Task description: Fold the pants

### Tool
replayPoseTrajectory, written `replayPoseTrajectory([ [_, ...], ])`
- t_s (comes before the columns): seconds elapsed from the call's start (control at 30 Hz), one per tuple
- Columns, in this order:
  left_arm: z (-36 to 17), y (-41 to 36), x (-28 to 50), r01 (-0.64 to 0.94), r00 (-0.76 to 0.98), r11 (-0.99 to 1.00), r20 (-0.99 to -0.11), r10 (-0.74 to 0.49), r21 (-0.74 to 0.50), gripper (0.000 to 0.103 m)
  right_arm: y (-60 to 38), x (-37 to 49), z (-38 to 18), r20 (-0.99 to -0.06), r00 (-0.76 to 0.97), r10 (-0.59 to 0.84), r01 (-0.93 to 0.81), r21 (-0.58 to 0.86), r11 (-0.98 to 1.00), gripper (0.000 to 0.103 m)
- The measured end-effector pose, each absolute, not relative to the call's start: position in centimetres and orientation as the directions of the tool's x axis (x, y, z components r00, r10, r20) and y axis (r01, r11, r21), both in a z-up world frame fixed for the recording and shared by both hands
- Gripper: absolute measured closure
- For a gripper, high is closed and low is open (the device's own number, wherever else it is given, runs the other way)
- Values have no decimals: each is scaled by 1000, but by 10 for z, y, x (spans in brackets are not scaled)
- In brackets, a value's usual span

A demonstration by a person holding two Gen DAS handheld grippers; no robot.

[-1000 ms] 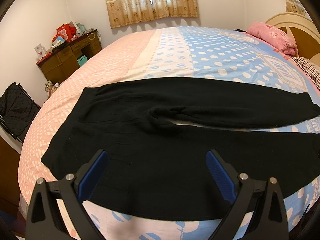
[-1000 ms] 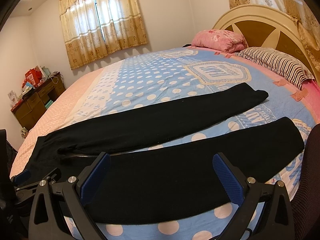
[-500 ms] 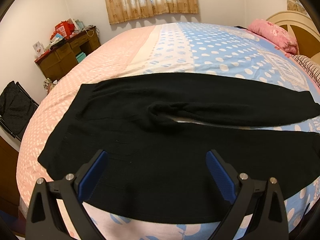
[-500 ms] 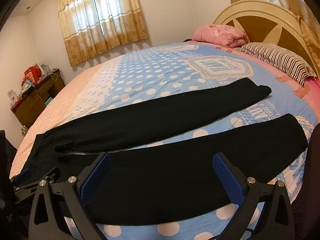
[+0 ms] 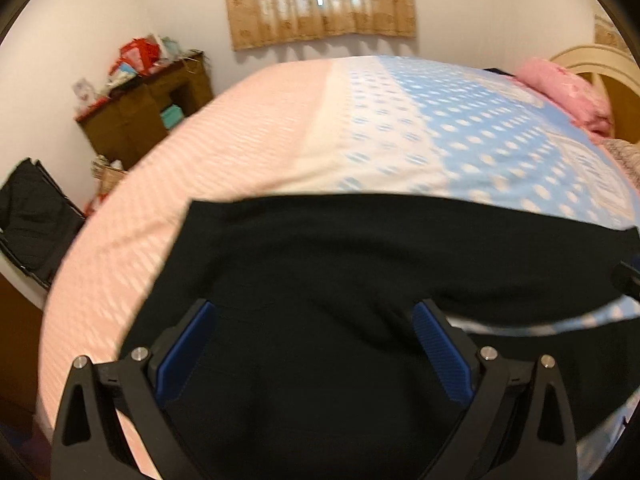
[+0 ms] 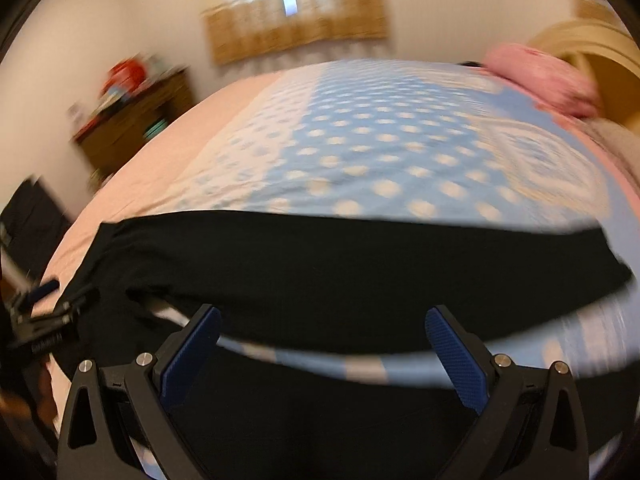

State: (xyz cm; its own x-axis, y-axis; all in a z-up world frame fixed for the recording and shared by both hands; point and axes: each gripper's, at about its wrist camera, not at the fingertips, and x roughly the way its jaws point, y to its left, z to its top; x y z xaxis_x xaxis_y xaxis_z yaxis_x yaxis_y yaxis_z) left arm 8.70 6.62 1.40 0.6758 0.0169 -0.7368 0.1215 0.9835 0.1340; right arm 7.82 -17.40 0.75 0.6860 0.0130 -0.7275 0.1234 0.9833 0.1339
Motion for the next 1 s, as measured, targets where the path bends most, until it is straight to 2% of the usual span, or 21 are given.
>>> replayPoseTrajectory([
  [0.03, 13, 69, 95, 105, 678, 983, -734, 40, 151, 2, -173, 99, 4, -738, 673, 41, 87, 135, 987, 3],
  [0.1, 8, 77, 118, 63, 662, 983, -744, 89, 174, 2, -170, 136, -4, -760, 645, 87, 32, 141, 990, 18],
  [0.13, 6, 80, 124, 58, 655, 984, -751, 91, 169, 2, -168, 156, -8, -768, 629, 120, -1, 154, 988, 33],
  [0.17, 2, 86, 136, 44, 639, 987, -764, 89, 152, 2, -164, 175, -12, -778, 610, 148, -26, 168, 986, 42],
  [0.3, -12, 99, 160, 7, 594, 994, -800, 82, 106, 2, -147, 228, -28, -789, 568, 235, -114, 208, 971, 43],
  [0.4, -24, 104, 170, -14, 568, 996, -819, 79, 87, 2, -124, 256, -36, -795, 544, 267, -198, 188, 962, 43],
  [0.57, -35, 111, 182, -42, 531, 998, -845, 59, 43, 2, -96, 275, -59, -835, 495, 241, -299, 97, 949, 43],
  [0.7, -45, 115, 187, -58, 519, 998, -853, 59, 34, 2, -94, 272, -65, -823, 519, 230, -340, 48, 939, 44],
  [0.73, -48, 116, 189, -62, 513, 997, -856, 62, 35, 2, -94, 271, -65, -821, 521, 231, -345, 44, 937, 50],
  [0.83, -49, 113, 187, -55, 511, 997, -856, 78, 59, 2, -87, 266, -62, -824, 503, 260, -390, 52, 919, 94],
  [1.0, -29, 130, 166, -61, 540, 998, -841, 44, 14, 2, -72, 248, -50, -813, 548, 197, -408, -55, 911, 99],
])
